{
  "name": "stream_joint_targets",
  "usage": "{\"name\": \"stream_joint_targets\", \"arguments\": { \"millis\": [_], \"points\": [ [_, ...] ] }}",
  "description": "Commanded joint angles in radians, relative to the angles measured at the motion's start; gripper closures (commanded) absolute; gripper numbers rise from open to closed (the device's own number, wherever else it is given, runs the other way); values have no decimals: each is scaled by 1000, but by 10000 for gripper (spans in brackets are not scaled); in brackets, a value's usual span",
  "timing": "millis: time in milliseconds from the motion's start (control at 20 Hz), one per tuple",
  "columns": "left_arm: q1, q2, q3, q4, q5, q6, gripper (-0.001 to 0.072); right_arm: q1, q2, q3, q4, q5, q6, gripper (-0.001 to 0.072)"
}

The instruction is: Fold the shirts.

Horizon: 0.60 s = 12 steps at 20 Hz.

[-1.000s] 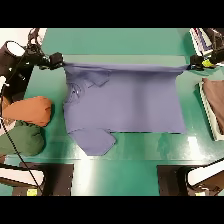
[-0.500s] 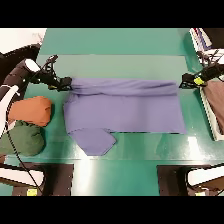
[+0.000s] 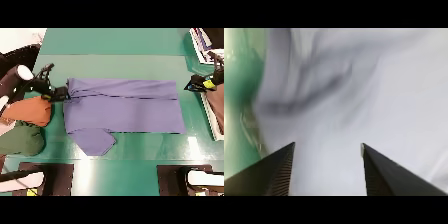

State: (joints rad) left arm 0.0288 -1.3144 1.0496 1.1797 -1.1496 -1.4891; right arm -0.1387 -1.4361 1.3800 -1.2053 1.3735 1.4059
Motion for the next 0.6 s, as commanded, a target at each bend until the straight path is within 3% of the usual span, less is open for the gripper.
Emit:
{"name": "stream_joint_targets", "arguments": {
  "millis": [0, 250, 550],
  "points": [
    [0, 212, -294, -9, -53, -40, 208, -34, 140, -172, 3, -14, -2, 397],
    [0, 420, -600, -174, -25, -53, 208, -31, 241, -297, 23, -96, -2, 397],
    [-71, 433, -679, -291, 141, -30, 208, -31, 264, -305, 72, -115, -2, 397]
  ]
}}
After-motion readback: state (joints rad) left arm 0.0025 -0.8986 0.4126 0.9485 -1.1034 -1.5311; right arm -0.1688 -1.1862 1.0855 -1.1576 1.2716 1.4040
